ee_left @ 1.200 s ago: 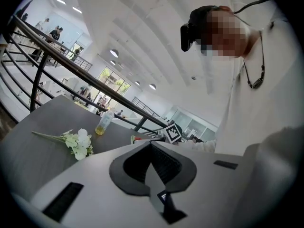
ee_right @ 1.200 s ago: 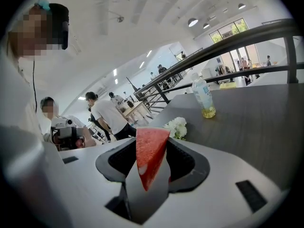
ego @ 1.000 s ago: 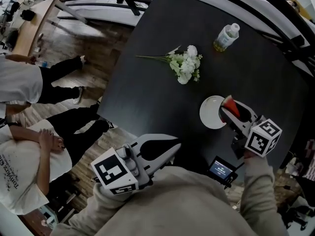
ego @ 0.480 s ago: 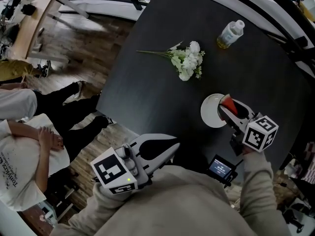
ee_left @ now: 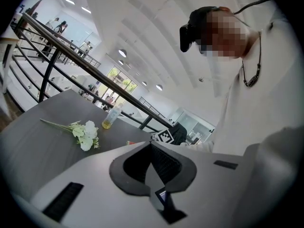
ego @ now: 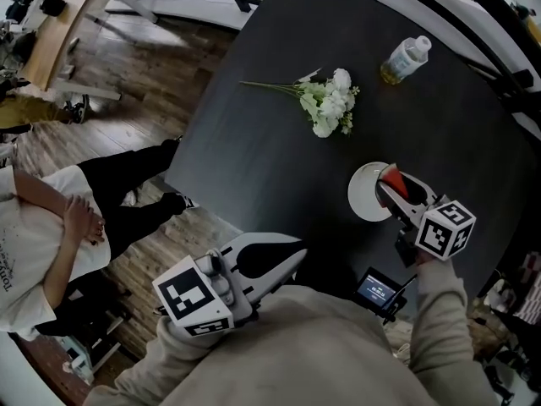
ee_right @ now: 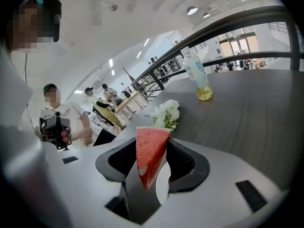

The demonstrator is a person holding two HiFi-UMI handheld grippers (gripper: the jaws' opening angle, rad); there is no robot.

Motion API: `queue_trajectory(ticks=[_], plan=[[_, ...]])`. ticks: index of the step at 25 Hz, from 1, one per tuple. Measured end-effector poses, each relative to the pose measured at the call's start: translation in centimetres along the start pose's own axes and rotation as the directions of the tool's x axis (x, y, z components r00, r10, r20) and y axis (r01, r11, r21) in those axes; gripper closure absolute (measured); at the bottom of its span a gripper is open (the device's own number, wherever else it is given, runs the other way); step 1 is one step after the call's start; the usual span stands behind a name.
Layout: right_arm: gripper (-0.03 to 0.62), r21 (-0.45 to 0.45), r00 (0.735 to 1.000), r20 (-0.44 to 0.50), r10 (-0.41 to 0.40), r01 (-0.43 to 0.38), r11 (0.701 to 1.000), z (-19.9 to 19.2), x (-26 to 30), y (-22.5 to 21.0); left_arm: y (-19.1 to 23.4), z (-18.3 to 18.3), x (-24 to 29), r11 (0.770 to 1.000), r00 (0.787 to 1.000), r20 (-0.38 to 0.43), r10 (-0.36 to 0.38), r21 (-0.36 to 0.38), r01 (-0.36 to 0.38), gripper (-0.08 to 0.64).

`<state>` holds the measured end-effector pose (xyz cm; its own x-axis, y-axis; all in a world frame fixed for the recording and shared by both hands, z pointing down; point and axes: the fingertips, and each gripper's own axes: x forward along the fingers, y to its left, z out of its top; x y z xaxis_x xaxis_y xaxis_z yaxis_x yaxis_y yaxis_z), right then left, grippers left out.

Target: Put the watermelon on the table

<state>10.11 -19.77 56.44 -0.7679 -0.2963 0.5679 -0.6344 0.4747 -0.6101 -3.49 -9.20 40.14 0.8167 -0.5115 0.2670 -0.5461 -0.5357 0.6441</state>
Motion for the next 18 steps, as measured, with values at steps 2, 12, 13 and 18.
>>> queue_trajectory(ticks=[2,12,13,18], plan=[[0.390,0.011,1.000,-0.003,-0.001,0.001,1.000,-0.2,0.2,-0.3,0.0,-0.1,-0.1,1.000,1.000,-0.001,0.004,-0.009,-0.004,0.557],[0.390,0.012,0.998,-0.064,-0.022,0.023,1.000,-2.2,1.6,-1.7,0.5,-0.7,-0.4,0.999,1.000,0.004,0.024,-0.025,-0.024,0.557],[0.390,0.010,0.997,-0.074,-0.026,0.027,1.000,-2.5,1.8,-1.9,0.5,-0.8,-0.4,0.999,1.000,0.005,0.026,-0.028,-0.026,0.557],[0.390,0.012,0.993,-0.107,-0.046,0.047,0.999,-3.7,2.6,-3.0,0.7,-1.2,-0.3,0.999,0.999,0.008,0.034,-0.043,-0.033,0.557]])
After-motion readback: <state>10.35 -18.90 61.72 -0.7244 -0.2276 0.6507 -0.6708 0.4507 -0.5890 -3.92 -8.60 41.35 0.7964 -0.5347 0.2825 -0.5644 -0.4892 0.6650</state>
